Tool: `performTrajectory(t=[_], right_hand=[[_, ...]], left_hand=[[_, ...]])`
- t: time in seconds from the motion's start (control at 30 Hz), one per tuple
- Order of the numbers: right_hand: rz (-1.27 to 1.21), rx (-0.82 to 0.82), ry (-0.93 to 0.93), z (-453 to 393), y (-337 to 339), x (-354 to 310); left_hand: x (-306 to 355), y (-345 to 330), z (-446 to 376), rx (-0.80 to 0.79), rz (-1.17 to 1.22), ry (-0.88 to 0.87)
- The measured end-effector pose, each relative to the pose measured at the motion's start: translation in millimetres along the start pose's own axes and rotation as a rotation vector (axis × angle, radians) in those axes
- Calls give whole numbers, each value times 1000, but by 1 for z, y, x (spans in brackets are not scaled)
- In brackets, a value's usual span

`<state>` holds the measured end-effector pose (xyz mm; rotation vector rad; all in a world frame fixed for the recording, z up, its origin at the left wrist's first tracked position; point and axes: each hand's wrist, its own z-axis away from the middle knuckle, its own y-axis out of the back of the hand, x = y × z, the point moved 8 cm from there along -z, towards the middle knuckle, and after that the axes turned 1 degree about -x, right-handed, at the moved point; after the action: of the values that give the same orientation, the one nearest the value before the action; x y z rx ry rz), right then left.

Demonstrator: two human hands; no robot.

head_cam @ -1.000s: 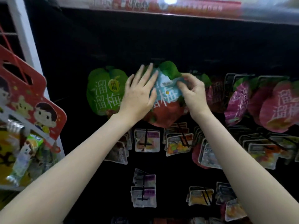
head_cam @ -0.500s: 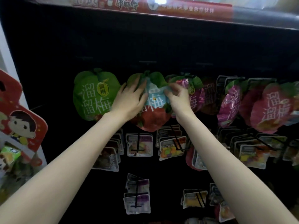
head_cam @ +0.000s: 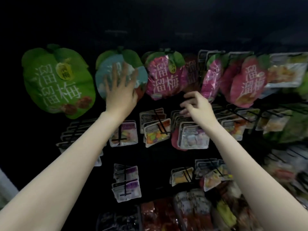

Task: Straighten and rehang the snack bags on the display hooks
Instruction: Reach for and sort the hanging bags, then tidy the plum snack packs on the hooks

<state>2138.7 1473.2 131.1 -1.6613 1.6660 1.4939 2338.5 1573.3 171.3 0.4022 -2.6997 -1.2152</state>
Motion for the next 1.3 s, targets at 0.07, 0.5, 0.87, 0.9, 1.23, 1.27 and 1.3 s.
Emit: performTrajectory(t=[0.07, 0.5, 0.87, 0.9, 1.23, 1.27, 1.3], right_hand=[[32, 11, -77, 8, 21, 29], [489, -160, -1, 9, 55, 161], [394, -197, 357, -7, 49, 167], [332, -171, 371, -4, 54, 166], [309, -595, 359, 50, 28, 183], [330, -609, 349, 54, 21, 189], [350, -618, 344, 58, 13, 193]], left_hand=[[19, -6, 5, 5, 89, -4], [141, -108, 81, -201, 32, -213], [137, -114, 97, -119, -34, 39], [137, -113, 98, -102, -12, 54], [142, -106, 112, -27, 116, 111], [138, -106, 124, -5, 137, 104], [132, -105, 139, 14, 152, 113]])
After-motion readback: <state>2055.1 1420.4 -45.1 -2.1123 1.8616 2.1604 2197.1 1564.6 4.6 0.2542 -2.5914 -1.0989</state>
